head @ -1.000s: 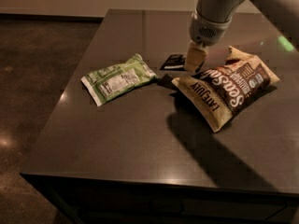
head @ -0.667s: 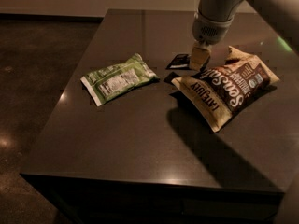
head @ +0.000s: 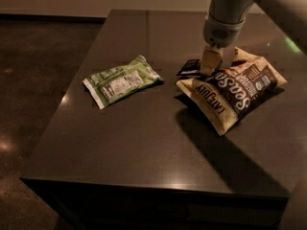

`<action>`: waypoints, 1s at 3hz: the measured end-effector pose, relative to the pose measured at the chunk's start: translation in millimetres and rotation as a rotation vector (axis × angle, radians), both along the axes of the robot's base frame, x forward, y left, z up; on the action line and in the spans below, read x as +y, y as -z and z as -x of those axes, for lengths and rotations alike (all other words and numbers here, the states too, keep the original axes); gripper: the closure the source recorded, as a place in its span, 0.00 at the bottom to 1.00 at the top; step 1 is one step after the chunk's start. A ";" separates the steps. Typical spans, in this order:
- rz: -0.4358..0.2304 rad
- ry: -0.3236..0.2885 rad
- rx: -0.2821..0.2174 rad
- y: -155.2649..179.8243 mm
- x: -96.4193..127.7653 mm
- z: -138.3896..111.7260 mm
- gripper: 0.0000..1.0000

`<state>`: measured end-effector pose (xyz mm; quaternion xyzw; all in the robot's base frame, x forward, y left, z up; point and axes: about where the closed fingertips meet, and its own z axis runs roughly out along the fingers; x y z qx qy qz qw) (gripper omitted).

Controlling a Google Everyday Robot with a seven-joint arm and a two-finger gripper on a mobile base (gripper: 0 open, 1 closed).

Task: Move rxbar chocolate near brown chip bag

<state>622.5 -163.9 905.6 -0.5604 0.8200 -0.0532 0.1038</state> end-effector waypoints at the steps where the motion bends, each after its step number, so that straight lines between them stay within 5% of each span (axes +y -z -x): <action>1: -0.002 -0.001 -0.005 1.2 1.3 -2.2 0.05; 3: -0.004 -0.002 -0.009 2.1 1.9 -3.6 0.00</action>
Offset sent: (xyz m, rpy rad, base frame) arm 0.0020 0.0011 -0.0011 0.0022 -0.0049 0.0012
